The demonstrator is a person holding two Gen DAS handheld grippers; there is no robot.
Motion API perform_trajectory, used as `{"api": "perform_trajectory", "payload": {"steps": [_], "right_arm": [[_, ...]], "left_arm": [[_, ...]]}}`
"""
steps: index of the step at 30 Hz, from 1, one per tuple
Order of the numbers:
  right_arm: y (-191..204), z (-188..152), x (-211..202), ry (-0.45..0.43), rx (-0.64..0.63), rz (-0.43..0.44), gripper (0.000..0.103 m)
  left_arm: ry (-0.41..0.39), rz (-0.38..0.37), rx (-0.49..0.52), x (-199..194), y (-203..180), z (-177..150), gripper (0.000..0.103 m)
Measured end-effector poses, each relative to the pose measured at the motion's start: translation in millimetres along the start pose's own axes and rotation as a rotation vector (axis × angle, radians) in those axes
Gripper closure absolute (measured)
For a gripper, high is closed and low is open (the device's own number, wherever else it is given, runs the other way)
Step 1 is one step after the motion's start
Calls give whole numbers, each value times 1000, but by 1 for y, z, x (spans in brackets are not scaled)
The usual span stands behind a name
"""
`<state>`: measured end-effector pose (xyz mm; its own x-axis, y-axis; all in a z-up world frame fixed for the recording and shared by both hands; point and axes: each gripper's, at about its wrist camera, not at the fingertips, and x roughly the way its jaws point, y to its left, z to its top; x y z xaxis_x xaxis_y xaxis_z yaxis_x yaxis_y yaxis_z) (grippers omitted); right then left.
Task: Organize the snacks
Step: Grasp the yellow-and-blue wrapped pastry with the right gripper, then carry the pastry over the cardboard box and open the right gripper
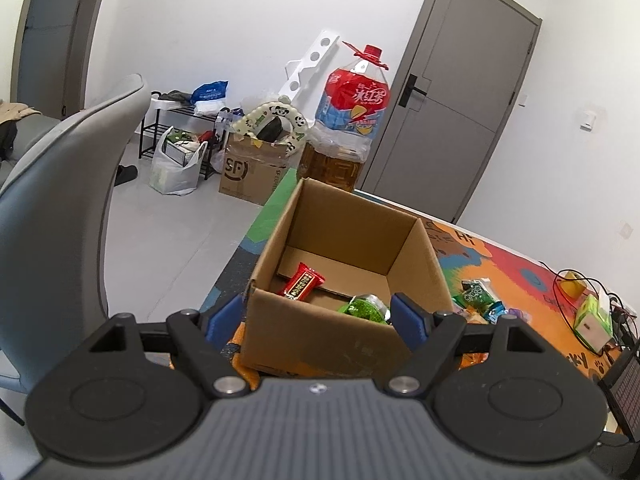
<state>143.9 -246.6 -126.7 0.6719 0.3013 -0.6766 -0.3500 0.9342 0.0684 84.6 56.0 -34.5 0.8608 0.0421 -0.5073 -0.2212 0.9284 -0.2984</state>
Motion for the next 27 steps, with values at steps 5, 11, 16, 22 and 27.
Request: {"api": "perform_trajectory", "payload": {"steps": [5,11,16,22,27], "right_arm": [[-13,5,0,-30,43,16,53],[-15,20,-4,-83,65,37,53],[-6,43,-9,-145,52,53,53],[6,70,-11,-207,38,76,53],[19,83,-9,-236,29,114,53]], "left_arm": [[6,3,6,1,-1,-2,23],[-4,-3,10,-1,2,-1,23],[-9,5,6,-1,6,0,23],[-2,25,6,4,13,2,23],[-2,45,11,6,16,4,23]]}}
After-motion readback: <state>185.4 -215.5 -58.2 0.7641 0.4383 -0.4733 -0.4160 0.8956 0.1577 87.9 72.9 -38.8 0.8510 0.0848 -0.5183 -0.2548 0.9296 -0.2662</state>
